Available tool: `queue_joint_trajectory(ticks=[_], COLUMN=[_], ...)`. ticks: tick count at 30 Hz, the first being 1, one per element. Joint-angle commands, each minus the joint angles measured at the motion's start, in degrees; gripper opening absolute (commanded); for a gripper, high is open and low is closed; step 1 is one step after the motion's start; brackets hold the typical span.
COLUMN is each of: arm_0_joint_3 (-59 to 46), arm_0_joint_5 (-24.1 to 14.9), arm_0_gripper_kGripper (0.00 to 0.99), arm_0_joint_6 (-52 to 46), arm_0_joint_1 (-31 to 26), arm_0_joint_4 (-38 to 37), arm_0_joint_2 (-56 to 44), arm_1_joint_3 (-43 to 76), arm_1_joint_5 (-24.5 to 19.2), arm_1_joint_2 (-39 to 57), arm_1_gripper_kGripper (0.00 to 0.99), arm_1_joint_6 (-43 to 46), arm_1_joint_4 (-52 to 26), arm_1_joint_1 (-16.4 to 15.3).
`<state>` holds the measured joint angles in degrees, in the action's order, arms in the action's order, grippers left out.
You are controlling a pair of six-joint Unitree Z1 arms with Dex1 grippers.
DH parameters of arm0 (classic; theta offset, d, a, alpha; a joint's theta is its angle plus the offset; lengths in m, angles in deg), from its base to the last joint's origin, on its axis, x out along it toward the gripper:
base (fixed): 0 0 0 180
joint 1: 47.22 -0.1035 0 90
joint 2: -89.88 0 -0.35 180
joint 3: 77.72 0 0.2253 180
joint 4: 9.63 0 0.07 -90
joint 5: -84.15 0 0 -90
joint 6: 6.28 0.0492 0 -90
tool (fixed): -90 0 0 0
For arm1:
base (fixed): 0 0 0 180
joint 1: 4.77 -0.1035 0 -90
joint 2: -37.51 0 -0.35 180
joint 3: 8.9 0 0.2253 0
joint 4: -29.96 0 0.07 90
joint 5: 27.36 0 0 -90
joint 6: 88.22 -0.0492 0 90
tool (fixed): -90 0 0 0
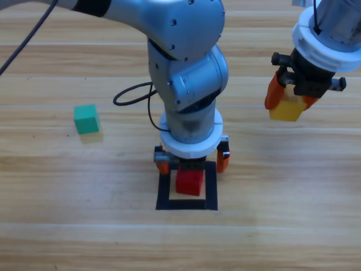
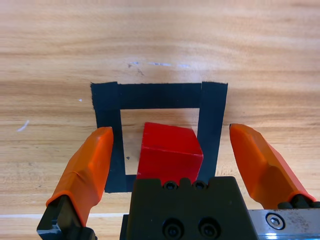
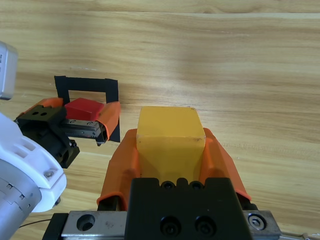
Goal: Stack the blocks in the rectangular block: red at the bottom, yellow in the middle, green on top
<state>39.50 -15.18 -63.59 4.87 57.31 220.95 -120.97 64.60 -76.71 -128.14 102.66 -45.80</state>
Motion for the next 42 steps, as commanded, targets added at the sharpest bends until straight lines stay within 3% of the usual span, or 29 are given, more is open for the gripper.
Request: queue_joint_trajectory(ticks=[1, 8, 16, 20, 23, 26, 30, 35, 42], arm_0_joint_3=[0.8, 0.1, -7.6, -9.6, -11.7, -18.4, -31.9, -32.2, -34.1], arm_0_joint_5=[-3.1, -9.7, -13.3, -9.6, -2.3, -2.2, 1.0, 5.3, 5.8], arm_0_gripper_kGripper=[0.988, 0.988, 0.986, 0.957, 0.963, 0.979, 0.99, 0.99, 0.99], arm_0_joint_6=[-1.4, -2.4, 11.1, 21.7, 30.2, 31.2, 32.4, 35.3, 35.2], arm_0_joint_1=[1.4, -1.1, -10.0, -16.3, -22.1, -22.9, -25.8, -28.1, -28.3], arm_0_joint_4=[1.1, 4.5, 4.2, 4.2, 4.1, -1.1, -12.6, -11.0, -11.2], arm_0_joint_2=[-7.2, -21.5, -37.0, -41.6, -42.8, -47.8, -56.9, -55.9, -55.9], arm_1_joint_3=[0.6, -1.6, -10.1, -15.3, -22.2, -26.8, -30.2, -36.1, -38.1], arm_1_joint_5=[-1.8, -3.2, -1.9, -1.6, -1.5, -1.5, -1.4, -1.5, -1.9], arm_1_joint_2=[-2.1, -3.3, -10.0, -14.2, -18.8, -21.8, -24.4, -28.5, -30.4], arm_1_gripper_kGripper=[0.031, 0.031, 0.031, 0.031, 0.031, 0.031, 0.031, 0.032, 0.037], arm_1_joint_6=[-2.4, -4.6, -6.5, -8.2, -8.9, -9.4, -10.6, -14.2, -18.1], arm_1_joint_4=[0.8, 3.0, 7.8, 9.2, 13.3, 15.5, 16.4, 19.7, 20.4], arm_1_joint_1=[-0.8, -4.0, -9.2, -12.1, -13.6, -14.7, -15.5, -16.3, -17.2])
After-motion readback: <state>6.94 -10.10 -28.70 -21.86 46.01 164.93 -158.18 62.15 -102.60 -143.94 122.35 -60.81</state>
